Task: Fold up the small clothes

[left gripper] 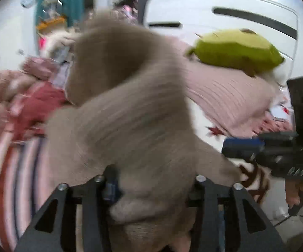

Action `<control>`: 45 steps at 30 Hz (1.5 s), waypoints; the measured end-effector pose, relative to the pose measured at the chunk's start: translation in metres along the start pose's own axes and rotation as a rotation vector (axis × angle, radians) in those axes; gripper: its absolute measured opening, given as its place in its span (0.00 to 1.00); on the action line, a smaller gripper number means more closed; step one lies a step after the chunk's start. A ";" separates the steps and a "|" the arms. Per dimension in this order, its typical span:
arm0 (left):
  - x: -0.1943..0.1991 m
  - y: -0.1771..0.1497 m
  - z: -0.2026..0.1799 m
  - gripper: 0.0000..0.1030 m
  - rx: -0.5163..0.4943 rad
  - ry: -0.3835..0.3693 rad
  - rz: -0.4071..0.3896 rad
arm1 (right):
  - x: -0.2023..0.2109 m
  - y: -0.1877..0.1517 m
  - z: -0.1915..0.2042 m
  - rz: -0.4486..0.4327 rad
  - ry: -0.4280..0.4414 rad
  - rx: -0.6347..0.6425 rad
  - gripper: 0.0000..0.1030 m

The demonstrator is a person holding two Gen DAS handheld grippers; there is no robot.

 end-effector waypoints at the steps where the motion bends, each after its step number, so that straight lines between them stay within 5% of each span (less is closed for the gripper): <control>1: -0.012 0.000 -0.006 0.51 0.025 -0.072 0.004 | 0.007 0.002 -0.006 -0.012 -0.005 -0.011 0.16; 9: 0.035 0.003 -0.010 0.76 0.149 -0.397 -0.131 | 0.040 0.000 -0.027 -0.053 -0.032 -0.042 0.27; 14: 0.089 -0.013 0.016 0.78 0.186 -0.267 -0.180 | 0.042 0.015 0.008 -0.099 0.053 0.011 0.49; 17: 0.109 -0.033 0.041 0.81 0.191 -0.158 -0.185 | 0.037 0.023 0.034 -0.116 0.087 0.077 0.53; 21: 0.122 -0.067 0.074 0.81 0.266 -0.101 -0.159 | 0.013 0.041 0.077 -0.119 0.068 0.168 0.57; 24: 0.123 -0.081 0.081 0.81 0.302 -0.093 -0.158 | -0.035 0.045 0.100 0.043 0.040 0.242 0.67; 27: 0.123 -0.089 0.081 0.81 0.312 -0.091 -0.158 | -0.084 0.042 0.093 0.187 -0.119 0.278 0.67; 28: 0.122 -0.091 0.081 0.81 0.313 -0.090 -0.154 | -0.095 0.039 0.089 0.232 -0.145 0.277 0.66; 30: 0.119 -0.095 0.082 0.81 0.311 -0.087 -0.145 | -0.107 0.023 0.078 0.325 -0.091 0.243 0.39; 33: 0.107 -0.097 0.082 0.81 0.317 -0.097 -0.120 | -0.094 0.006 0.064 0.278 -0.090 0.282 0.18; 38: 0.079 -0.092 0.073 0.81 0.320 -0.134 -0.077 | -0.040 -0.007 0.023 0.092 -0.167 0.219 0.12; 45: 0.041 -0.065 0.050 0.83 0.377 -0.333 -0.123 | -0.014 -0.030 -0.023 0.088 -0.230 0.117 0.12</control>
Point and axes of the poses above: each gripper's, at about its wrist camera, not at the fingertips, and x roughly against the way its jaws point, z to its left, y to its top, the point moved 5 cm from there along -x, roughly the way its jaws point, and after that the axes turned 15 degrees about -x, right-handed, at the moved point
